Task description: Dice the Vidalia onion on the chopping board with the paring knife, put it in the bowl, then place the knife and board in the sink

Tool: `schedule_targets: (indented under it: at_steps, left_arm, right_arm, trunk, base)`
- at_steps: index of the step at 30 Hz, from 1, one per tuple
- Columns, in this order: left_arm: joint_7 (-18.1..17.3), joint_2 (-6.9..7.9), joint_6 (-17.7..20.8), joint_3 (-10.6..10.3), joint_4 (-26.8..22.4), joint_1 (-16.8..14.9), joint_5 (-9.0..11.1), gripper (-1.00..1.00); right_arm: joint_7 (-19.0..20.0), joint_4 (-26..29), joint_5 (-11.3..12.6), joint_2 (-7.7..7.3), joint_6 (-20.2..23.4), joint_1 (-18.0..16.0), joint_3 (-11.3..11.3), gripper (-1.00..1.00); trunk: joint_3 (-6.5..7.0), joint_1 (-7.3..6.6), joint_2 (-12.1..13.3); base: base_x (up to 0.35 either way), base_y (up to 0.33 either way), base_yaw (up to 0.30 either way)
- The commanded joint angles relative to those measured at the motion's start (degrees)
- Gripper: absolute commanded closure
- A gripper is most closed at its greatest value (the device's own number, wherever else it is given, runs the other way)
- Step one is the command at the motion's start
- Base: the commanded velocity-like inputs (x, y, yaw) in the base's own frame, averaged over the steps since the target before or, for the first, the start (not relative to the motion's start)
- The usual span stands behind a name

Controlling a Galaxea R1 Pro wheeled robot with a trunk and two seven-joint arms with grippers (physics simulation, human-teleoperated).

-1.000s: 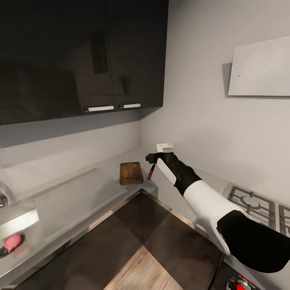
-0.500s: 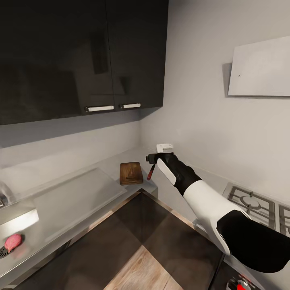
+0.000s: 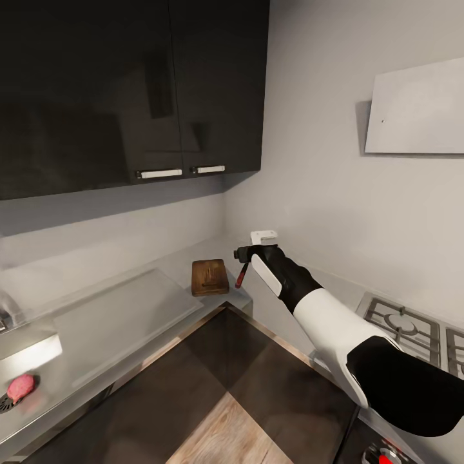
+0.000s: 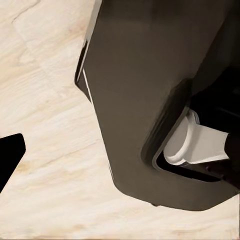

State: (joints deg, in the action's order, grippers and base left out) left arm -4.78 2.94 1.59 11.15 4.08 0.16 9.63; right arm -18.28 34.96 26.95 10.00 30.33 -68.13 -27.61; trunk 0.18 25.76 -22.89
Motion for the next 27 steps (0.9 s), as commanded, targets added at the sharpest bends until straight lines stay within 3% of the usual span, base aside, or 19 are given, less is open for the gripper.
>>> schedule_targets:
  at_steps: [1,4,13,27]
  left_arm:
    - [-0.25,0.22,0.37,0.62,-0.01,0.01,0.74,-1.00]
    - [-0.36,0.96,0.72,2.00,-0.17,0.01,1.03,-1.00]
    - [-0.48,2.22,0.52,2.14,-1.07,0.01,1.00,-1.00]
    - [-0.41,2.28,0.52,2.02,-1.09,0.01,1.00,-1.00]
  right_arm:
    - [-0.52,0.02,0.56,0.00,0.08,-0.04,-0.21,-1.00]
    - [-0.52,0.02,0.59,0.00,0.08,-0.06,-0.25,-1.00]
    - [-0.52,0.02,0.65,0.00,0.08,-0.05,-0.26,-1.00]
    - [-0.57,-0.02,0.65,0.00,0.09,-0.07,-0.26,-1.00]
  trunk:
    - [-0.01,0.02,-0.03]
    - [-0.01,0.02,-0.03]
    - [-0.01,0.02,-0.03]
    - [-0.01,0.02,-0.03]
  base:
    - [0.000,0.000,0.000]
    - [0.000,0.000,0.000]
    - [0.000,0.000,0.000]
    - [0.058,-0.077,0.000]
